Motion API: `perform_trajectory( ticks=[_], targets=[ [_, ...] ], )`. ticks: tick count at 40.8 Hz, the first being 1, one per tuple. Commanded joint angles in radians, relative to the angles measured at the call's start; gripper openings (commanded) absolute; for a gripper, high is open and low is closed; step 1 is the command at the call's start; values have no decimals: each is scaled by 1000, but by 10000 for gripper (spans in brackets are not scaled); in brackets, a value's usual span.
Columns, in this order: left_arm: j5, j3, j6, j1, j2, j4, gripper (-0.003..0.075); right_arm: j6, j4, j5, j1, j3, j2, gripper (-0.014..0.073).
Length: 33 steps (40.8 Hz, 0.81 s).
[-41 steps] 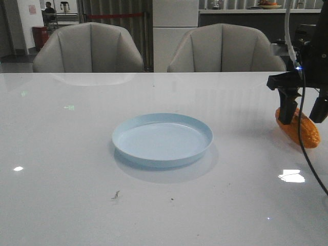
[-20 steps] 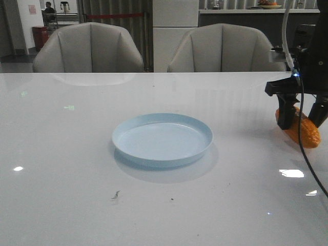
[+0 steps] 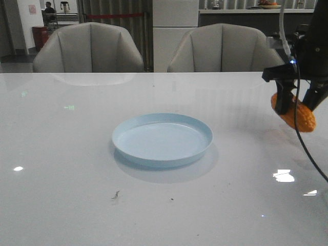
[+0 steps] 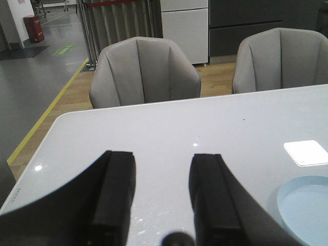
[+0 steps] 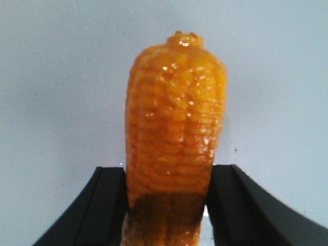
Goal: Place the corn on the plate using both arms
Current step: 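Lift the corn and carry it over the plate with the right gripper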
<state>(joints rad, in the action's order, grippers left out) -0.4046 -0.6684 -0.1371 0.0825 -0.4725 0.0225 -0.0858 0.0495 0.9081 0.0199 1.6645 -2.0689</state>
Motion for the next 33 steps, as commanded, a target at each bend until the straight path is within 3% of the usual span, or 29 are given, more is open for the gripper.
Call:
perform_trajectory(
  ticks=[1,13,33],
  targets=[
    [82,-26,2,1,-6,6,326,-42,28,24,29,118,61,224],
    [82,-26,2,1,-6,6,326,-76,114,139,168,324,61,224],
    [82,-26,2,1,-6,8,326,-78,130,161,417,330,-57,224]
  ],
)
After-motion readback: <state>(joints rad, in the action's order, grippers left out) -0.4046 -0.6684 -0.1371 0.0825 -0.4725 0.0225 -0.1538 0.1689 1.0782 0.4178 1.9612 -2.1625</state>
